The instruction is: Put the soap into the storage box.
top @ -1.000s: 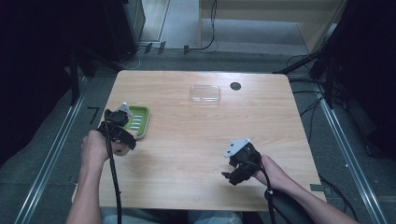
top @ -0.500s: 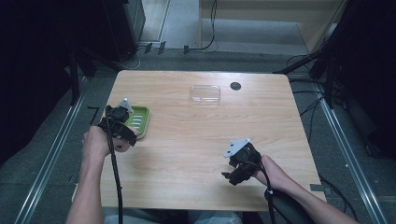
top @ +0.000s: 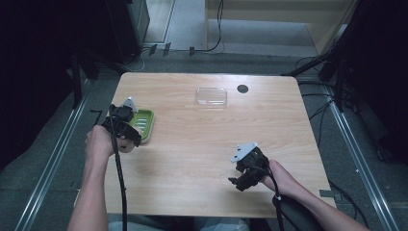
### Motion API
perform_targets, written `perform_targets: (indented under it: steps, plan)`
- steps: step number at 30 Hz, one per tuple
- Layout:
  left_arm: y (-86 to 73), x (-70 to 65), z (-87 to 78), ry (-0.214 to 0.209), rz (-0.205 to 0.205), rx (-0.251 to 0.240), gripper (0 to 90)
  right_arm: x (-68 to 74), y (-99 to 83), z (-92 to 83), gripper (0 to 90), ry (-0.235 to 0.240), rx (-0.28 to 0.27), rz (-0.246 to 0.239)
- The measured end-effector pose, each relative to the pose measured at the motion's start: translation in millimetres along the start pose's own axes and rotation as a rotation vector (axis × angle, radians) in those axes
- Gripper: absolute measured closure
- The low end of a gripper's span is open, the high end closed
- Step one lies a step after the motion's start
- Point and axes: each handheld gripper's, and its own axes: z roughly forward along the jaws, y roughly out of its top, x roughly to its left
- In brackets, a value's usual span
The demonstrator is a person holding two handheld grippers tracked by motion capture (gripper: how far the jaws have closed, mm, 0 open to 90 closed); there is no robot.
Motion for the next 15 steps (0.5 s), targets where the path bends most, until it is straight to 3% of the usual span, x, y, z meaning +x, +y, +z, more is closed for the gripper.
perform_targets:
  steps: [15]
  plan:
    - [15.2,6.8,-0.9,0.005,-0.027,-0.005,33.6,-0.2,-0.1,0.2,14.0,-0.002,0.002,0.002]
